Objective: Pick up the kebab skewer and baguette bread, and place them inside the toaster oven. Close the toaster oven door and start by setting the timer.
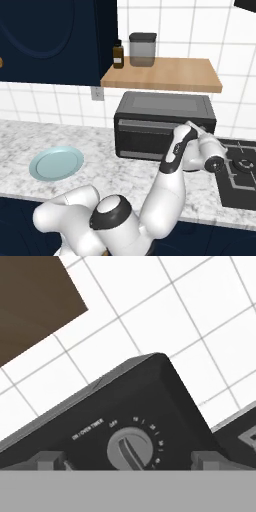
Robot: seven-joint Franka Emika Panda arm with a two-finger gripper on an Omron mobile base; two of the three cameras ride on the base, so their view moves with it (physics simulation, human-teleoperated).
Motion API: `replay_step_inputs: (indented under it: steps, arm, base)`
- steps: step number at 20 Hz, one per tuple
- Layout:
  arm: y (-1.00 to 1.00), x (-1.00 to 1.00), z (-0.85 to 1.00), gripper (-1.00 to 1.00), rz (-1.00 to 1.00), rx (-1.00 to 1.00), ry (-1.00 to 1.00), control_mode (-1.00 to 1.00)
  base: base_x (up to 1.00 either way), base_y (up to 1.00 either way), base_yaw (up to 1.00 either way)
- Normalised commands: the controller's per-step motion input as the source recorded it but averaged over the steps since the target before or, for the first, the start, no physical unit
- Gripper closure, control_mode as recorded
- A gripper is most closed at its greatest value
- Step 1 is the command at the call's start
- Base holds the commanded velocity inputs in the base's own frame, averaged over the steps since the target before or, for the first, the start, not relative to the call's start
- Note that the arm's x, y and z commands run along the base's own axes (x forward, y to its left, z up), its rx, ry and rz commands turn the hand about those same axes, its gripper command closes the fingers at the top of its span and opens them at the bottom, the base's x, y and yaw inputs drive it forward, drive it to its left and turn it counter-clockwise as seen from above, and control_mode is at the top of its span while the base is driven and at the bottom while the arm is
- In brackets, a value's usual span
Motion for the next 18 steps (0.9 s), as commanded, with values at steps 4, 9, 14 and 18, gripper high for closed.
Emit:
replay_step_inputs:
  steps: [4,9,14,18]
  arm:
    - [0.03,0.13,0.00,-1.00,0.00,0.00,0.00,-1.00]
    - [-0.02,0.09,0.00,-1.00,0.00,0.01,0.00,-1.00]
    - [0.00,0.02,0.00,-1.00,0.00,0.00,0.00,-1.00]
    - [0.00,0.11,0.00,-1.00,0.00,0.00,0.00,-1.00]
  base:
    - [0.00,0.00,0.00]
    - [0.00,0.00,0.00]
    - [0.00,0.00,0.00]
    - [0.00,0.00,0.00]
